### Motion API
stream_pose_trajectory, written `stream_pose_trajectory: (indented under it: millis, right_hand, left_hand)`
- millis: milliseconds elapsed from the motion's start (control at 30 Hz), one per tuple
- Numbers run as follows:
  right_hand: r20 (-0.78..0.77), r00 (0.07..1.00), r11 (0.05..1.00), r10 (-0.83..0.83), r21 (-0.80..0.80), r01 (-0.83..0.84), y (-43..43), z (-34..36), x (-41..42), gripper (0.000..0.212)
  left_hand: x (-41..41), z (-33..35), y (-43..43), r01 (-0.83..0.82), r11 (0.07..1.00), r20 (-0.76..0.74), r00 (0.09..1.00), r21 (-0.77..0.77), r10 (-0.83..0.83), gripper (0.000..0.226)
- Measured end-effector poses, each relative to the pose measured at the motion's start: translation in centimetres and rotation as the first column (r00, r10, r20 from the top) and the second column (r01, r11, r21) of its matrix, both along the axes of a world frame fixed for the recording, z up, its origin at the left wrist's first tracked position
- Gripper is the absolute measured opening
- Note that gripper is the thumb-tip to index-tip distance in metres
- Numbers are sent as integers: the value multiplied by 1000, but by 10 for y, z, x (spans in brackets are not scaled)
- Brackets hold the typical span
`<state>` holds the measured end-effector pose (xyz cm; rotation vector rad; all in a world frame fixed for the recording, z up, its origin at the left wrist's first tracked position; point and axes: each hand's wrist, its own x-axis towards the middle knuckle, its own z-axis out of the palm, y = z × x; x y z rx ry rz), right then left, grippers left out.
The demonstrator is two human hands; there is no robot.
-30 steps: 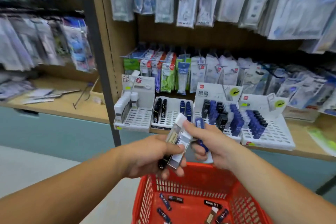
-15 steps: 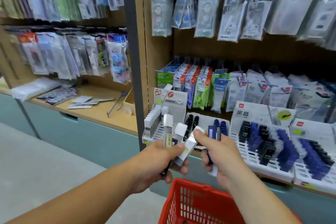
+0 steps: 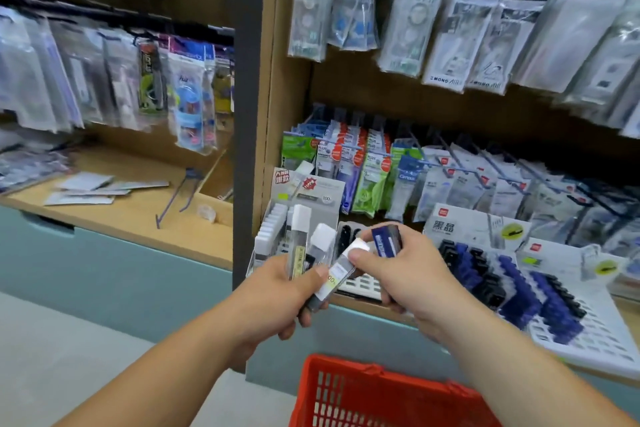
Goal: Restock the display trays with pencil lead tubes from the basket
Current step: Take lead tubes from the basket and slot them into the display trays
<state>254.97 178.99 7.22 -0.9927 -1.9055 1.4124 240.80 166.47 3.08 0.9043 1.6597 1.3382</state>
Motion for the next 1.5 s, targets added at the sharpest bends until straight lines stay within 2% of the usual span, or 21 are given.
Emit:
stream_pose_trajectory:
  millis: [167,233,367,500,767,867,1133,1367,1500]
  right_hand:
    - [34,998,998,-61,12,60,25,1,-41,17]
    - [37,996,993,-79,89,75,39,-3,-59,18]
    - [112,993,943,-42,333,2,62,-21,-97,21]
    - [123,992,913,-34,407,-19,82,-48,-132,26]
    - [157,987,851,34,514,-111,104,-70,-161,27]
    - [160,986,833,43,539,-124,102,-69,-160,36]
    - [175,977,859,121,475,-192,99,-64,-157,36]
    - [362,931,776,48,574,-263,97,-69,-160,26]
    - [447,889,790,103,506,-346,99,-62,-160,17]
  left_hand:
    - [-32,-10,-3,-165,986,36,986,-4,165,21]
    - [-43,-17,-2,-219,975,32,975,-26,219,16]
    - [-62,-28,2,-283,958,103,953,-39,286,13]
    - [-74,-35,6,-302,952,113,945,-54,306,13]
    - [-79,-45,10,-274,957,6,961,-95,276,18]
    - [-80,-45,9,-268,960,54,961,-84,273,14]
    - [-78,-43,10,-265,963,73,961,-41,268,12]
    - [-81,-41,8,-302,953,106,948,-6,301,13]
    - [-80,-39,9,-318,948,86,945,5,317,14]
